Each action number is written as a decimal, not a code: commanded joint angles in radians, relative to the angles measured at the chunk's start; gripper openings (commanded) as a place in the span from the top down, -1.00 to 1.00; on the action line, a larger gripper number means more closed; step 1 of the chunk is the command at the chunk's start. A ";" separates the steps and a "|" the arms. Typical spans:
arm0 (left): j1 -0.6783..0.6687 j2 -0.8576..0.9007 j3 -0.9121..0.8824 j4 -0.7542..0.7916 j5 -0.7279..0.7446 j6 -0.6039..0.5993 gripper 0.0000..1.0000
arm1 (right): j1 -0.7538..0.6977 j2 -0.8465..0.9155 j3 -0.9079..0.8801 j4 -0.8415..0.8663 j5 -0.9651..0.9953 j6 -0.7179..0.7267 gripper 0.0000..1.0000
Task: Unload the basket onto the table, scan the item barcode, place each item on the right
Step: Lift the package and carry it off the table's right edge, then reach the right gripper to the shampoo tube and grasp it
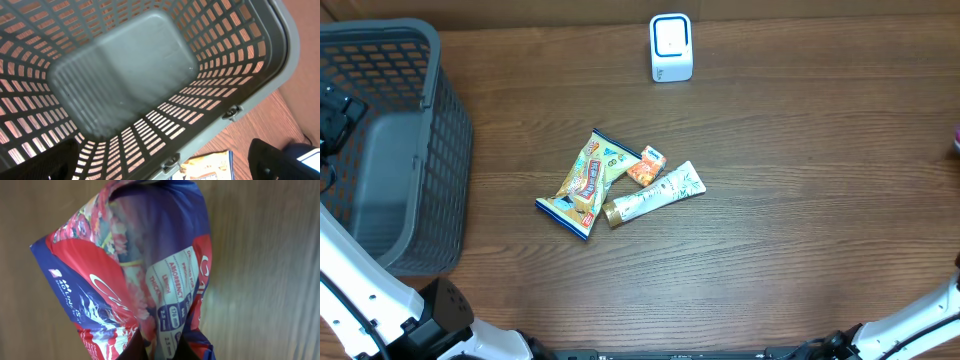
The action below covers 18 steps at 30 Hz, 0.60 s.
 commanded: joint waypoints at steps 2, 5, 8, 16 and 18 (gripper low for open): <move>0.002 0.002 0.006 0.001 0.000 -0.006 -1.00 | -0.021 0.024 -0.013 0.025 0.013 -0.060 0.84; 0.002 0.002 0.006 0.001 0.000 -0.006 -1.00 | -0.021 0.023 -0.010 0.015 -0.026 -0.132 0.05; 0.002 0.002 0.006 0.001 0.000 -0.006 -0.99 | -0.021 0.014 0.035 -0.052 -0.155 -0.172 -0.45; 0.002 0.002 0.006 0.001 0.000 -0.006 -1.00 | 0.035 -0.132 0.173 -0.148 -0.664 -0.318 -0.72; 0.002 0.002 0.006 0.001 0.000 -0.006 -0.99 | 0.115 -0.176 0.173 -0.208 -0.774 -0.462 -0.79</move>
